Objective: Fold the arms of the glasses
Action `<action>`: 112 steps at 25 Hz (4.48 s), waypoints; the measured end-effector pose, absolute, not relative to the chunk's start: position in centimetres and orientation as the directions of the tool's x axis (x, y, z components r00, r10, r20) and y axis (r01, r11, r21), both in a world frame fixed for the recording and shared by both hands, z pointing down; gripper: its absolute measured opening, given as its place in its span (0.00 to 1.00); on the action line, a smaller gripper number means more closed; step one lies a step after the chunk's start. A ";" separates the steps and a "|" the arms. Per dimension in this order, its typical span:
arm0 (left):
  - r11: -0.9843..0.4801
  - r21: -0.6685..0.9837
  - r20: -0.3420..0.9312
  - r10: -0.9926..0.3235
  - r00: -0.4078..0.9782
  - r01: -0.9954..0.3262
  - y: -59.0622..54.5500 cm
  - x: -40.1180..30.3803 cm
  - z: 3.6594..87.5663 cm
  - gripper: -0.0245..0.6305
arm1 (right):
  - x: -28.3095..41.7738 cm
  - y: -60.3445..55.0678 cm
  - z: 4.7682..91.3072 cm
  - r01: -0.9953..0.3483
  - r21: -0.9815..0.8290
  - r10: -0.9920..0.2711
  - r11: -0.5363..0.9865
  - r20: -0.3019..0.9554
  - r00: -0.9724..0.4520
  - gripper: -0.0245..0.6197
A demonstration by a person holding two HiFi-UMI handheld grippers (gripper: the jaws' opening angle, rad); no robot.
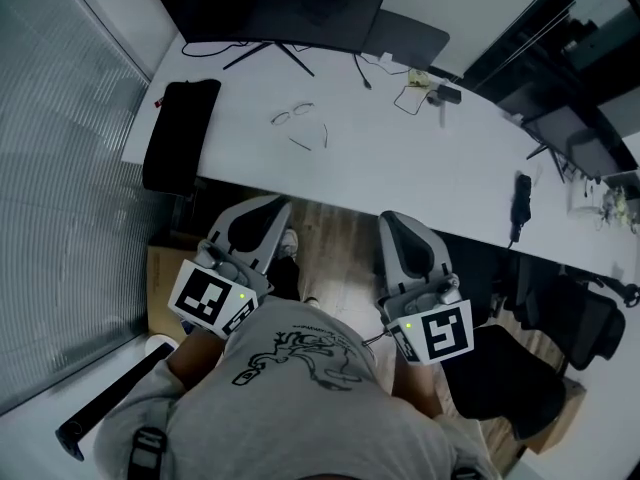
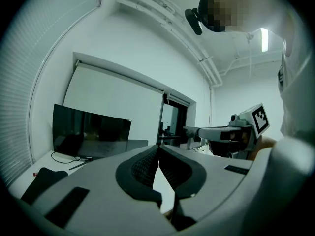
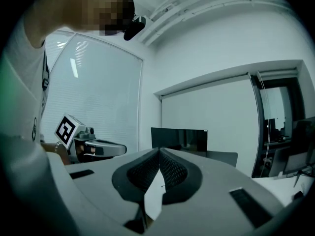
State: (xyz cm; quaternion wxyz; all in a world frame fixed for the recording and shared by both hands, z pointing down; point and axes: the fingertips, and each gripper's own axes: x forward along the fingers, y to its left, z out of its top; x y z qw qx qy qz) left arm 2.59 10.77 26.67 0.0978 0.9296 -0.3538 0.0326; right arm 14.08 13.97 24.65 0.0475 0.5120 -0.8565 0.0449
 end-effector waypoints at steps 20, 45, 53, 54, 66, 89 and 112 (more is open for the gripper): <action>-0.732 0.152 0.154 -0.646 0.748 -0.664 -8.4 -1.8 28.8 0.07 | 9.5 -5.2 25.6 -0.878 0.016 -0.866 0.478 0.172 -0.469 0.05; -0.749 0.057 0.353 -0.603 0.715 -0.660 -17.6 -3.1 44.3 0.14 | 9.1 -12.7 38.4 -0.868 0.031 -0.818 0.495 0.354 -0.454 0.07; -0.767 0.055 0.467 -0.546 0.696 -0.639 -19.5 -3.2 51.5 0.16 | 10.0 -13.9 46.6 -0.873 0.062 -0.783 0.484 0.477 -0.401 0.08; -0.768 0.057 0.480 -0.539 0.692 -0.638 -19.7 -3.2 52.4 0.16 | 10.1 -14.0 47.6 -0.872 0.059 -0.774 0.485 0.493 -0.397 0.08; -0.788 0.060 0.594 -0.465 0.657 -0.612 -22.9 -2.7 60.7 0.19 | 11.3 -16.0 57.4 -0.838 0.139 -0.708 0.528 0.617 -0.343 0.08; -0.807 0.101 0.715 -0.348 0.607 -0.581 -24.4 -1.4 69.8 0.19 | 14.2 -18.0 70.3 -0.864 0.075 -0.596 0.498 0.753 -0.278 0.08; -0.798 0.140 0.708 -0.334 0.623 -0.586 -23.0 -0.3 69.5 0.14 | 11.7 -17.0 70.9 -0.842 0.000 -0.540 0.540 0.767 -0.346 0.07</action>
